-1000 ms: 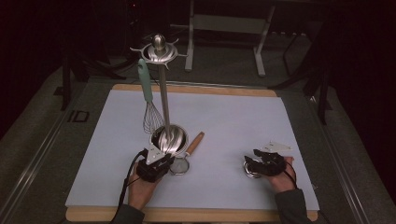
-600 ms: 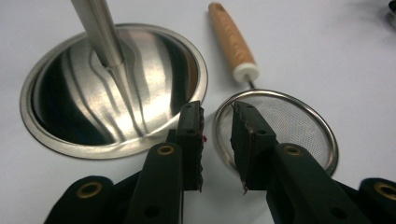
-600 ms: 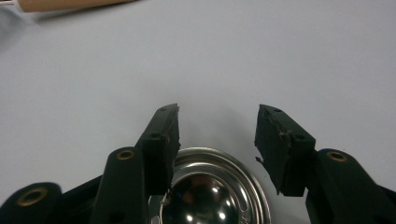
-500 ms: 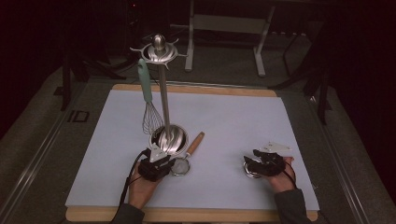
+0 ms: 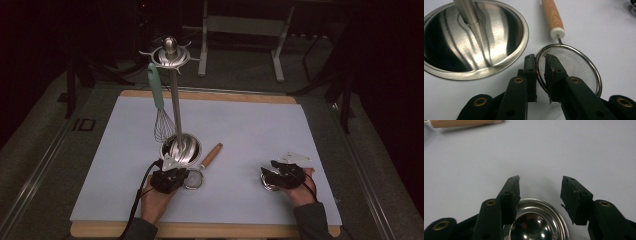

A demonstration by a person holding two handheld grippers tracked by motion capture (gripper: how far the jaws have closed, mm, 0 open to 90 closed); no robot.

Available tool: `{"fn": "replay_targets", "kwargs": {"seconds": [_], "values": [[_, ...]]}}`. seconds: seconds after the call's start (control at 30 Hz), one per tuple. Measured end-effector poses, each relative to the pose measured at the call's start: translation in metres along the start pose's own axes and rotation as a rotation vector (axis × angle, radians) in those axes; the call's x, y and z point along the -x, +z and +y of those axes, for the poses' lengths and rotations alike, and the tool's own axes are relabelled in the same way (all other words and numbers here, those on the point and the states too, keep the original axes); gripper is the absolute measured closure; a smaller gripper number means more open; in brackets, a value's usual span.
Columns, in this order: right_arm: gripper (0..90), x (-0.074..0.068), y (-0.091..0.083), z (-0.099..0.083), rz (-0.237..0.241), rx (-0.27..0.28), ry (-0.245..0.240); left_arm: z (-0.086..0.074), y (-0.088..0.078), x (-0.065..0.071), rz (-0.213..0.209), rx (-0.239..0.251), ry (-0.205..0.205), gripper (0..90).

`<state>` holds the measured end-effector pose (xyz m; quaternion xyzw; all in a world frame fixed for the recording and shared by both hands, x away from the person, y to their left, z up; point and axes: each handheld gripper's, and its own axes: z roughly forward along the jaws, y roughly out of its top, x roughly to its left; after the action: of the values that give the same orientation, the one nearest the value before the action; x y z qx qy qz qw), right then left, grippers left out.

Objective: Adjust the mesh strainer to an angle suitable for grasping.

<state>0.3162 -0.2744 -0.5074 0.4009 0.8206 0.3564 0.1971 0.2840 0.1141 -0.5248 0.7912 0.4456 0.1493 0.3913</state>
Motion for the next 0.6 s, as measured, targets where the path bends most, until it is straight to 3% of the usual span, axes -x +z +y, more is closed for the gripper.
{"fn": "replay_targets", "kwargs": {"seconds": [0.3, 0.6], "values": [[49.2, -0.001, 0.0, 0.0, 0.0, 0.0, -0.001, 0.005, 0.003, 0.006, 0.002, -0.004, -0.023, 84.4], [49.2, -0.001, 0.001, 0.0, 0.001, -0.001, -0.005, 0.013, 0.007, 0.017, -0.051, 0.017, -0.076, 85.6]]}}
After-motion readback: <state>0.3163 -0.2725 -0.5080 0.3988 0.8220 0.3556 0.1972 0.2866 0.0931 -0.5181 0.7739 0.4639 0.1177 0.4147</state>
